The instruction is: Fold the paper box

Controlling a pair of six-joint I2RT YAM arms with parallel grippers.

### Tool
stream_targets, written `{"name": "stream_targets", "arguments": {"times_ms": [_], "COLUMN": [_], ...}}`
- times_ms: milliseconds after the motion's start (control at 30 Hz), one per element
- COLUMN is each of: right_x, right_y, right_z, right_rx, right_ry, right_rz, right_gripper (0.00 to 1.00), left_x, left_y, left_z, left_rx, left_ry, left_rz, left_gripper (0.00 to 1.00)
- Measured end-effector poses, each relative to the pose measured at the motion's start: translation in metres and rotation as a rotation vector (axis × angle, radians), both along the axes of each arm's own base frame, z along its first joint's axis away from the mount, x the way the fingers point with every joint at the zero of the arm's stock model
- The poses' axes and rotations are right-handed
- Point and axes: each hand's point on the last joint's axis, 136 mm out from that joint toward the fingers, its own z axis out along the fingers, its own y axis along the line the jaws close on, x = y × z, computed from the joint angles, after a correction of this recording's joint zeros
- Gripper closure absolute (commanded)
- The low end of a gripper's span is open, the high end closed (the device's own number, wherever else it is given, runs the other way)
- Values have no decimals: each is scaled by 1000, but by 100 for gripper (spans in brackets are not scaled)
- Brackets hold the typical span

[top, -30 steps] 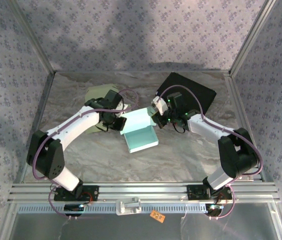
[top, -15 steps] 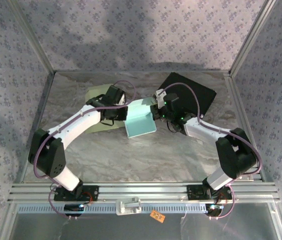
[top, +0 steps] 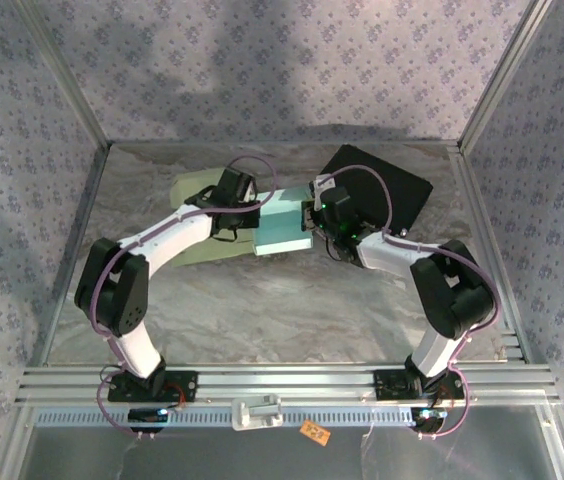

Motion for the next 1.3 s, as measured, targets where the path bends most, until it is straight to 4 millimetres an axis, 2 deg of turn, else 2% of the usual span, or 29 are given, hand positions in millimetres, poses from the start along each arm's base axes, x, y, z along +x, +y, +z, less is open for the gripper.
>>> {"name": "stream_targets", "arguments": {"times_ms": [300, 433, 633, 800, 900, 1033, 1300], "right_x": [1, -3, -25, -31, -29, -26, -15], "right_y": [-1, 1, 30, 42, 45, 53, 62], "right_z": [-2, -1, -1, 6, 5, -14, -19], "right_rx": [4, -3, -25, -1, 6, -11, -2], "right_ry": [-11, -13, 2, -12, -13, 19, 12], "right_rz": [-30, -29, 30, 48, 50, 50, 3], "right_gripper": [100, 100, 100, 100, 100, 100, 100], "left_x": [1, -4, -12, -17, -24, -32, -26], "left_y": [-6, -4, 26, 40, 43, 47, 50], "left_z": [-4, 1, 22, 32, 21, -5, -16], "left_rx": [-12, 18, 79, 76, 54, 38, -16], "left_ry": [-50, -73, -83, -86, -72, -47, -114], "left_rz": [37, 51, 106, 122, 113, 104, 116], "left_gripper": [100, 100, 100, 100, 100, 100, 100]}}
